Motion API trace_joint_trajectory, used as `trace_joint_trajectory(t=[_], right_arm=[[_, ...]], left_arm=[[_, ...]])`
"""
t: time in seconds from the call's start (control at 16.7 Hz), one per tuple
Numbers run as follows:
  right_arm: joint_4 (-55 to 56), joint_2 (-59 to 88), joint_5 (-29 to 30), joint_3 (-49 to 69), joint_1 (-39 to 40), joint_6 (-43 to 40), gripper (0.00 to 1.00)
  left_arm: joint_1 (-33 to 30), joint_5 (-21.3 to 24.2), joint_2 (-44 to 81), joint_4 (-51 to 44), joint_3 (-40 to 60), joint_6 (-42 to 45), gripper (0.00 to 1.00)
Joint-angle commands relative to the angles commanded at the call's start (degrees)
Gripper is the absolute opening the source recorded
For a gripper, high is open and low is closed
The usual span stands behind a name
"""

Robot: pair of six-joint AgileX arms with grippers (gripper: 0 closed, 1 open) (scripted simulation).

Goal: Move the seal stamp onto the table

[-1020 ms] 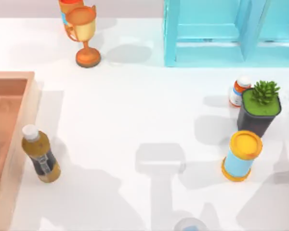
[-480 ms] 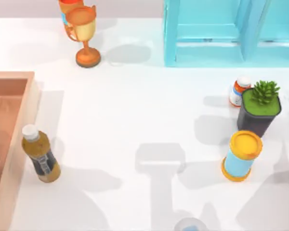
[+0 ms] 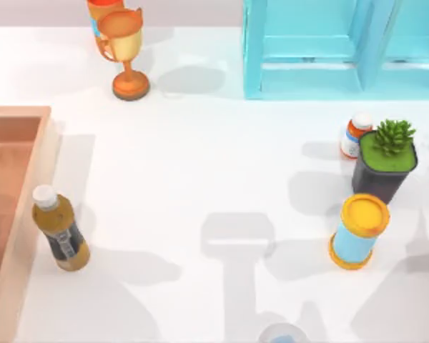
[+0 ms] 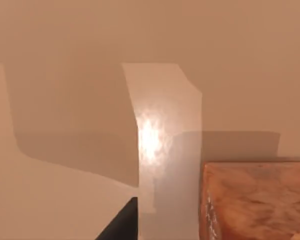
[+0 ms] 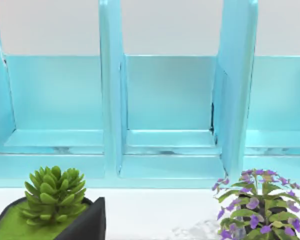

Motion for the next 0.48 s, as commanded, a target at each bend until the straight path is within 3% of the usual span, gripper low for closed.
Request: trace_joint_trajectory(t=[0.48], right_arm=[[0.0, 0.0, 0.0, 0.0, 0.0, 0.0, 1.0]], left_arm=[[0.0, 0.0, 0.0, 0.0, 0.0, 0.0, 0.02]])
